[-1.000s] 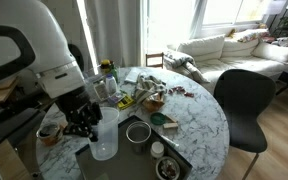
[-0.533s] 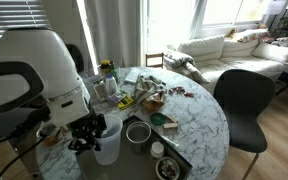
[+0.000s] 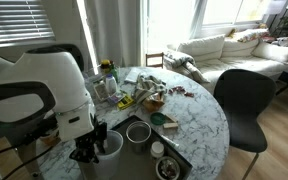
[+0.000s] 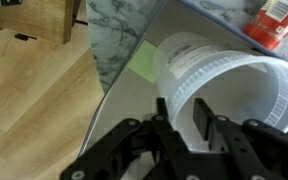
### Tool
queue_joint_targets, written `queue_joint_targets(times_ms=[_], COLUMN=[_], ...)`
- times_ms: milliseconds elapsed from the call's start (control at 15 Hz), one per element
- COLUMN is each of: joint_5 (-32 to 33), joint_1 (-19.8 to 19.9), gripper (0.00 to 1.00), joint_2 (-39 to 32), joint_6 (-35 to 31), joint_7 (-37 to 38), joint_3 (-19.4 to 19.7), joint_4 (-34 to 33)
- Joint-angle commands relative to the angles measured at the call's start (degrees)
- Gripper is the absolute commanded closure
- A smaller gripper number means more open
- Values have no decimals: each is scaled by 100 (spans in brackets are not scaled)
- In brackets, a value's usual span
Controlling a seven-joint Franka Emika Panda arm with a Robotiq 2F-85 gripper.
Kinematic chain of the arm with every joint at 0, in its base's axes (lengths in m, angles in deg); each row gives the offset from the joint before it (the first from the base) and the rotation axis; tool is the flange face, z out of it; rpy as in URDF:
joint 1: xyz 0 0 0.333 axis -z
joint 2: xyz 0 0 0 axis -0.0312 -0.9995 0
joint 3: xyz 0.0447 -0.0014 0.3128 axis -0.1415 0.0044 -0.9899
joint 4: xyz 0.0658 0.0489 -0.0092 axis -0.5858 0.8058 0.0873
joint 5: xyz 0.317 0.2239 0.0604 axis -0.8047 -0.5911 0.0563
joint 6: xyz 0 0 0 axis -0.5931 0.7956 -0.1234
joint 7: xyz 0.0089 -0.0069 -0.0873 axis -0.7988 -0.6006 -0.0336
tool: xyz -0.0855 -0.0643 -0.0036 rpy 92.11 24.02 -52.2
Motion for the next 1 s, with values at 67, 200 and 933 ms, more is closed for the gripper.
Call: queue_joint_targets(times_ms=[67,200,933], joint_5=[-6,109,-861], joint_1=[102,150,39], gripper=[27,12,0], joint_2=[120,472,1683], joint_6=[106,375,2660], joint_7=[98,152,502], joint_3=[-109,-193,-679], joint_4=[-30,-66,-1217])
